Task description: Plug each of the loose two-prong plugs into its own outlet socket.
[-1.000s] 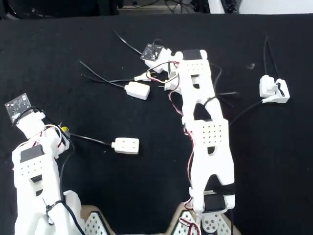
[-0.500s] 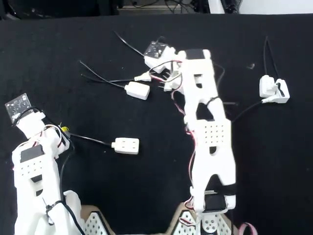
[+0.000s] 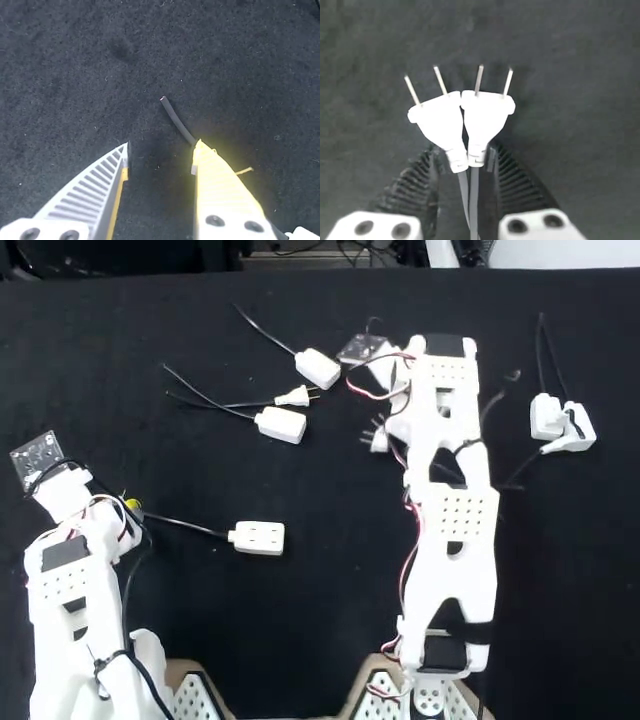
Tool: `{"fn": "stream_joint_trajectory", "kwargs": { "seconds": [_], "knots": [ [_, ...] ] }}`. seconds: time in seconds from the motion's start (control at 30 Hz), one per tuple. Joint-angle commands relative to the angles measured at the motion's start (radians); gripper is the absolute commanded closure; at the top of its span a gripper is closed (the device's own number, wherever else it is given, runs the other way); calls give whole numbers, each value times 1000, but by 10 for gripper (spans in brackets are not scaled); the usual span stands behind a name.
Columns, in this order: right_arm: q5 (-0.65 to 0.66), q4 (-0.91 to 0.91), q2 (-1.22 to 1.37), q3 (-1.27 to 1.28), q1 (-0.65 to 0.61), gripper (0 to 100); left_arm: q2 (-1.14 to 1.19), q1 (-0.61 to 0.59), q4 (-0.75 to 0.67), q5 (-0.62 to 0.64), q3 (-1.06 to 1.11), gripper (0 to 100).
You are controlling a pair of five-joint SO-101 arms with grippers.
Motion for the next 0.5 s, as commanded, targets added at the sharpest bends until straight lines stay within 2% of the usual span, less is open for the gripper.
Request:
{"fn": "stream_joint_trajectory", "kwargs": {
  "seconds": [0.0, 0.13, 0.3, 0.47],
  "knots": [
    [-6, 31, -76, 8, 26, 987, -11, 2, -21, 3, -2, 786],
    [-15, 48, -81, 12, 37, 987, -11, 7, -21, 3, -2, 786],
    [-189, 98, -185, 24, 37, 987, -11, 8, -21, 3, -2, 786],
    [-201, 80, -285, 71, 0, 987, -11, 8, -21, 3, -2, 786]
  ]
}}
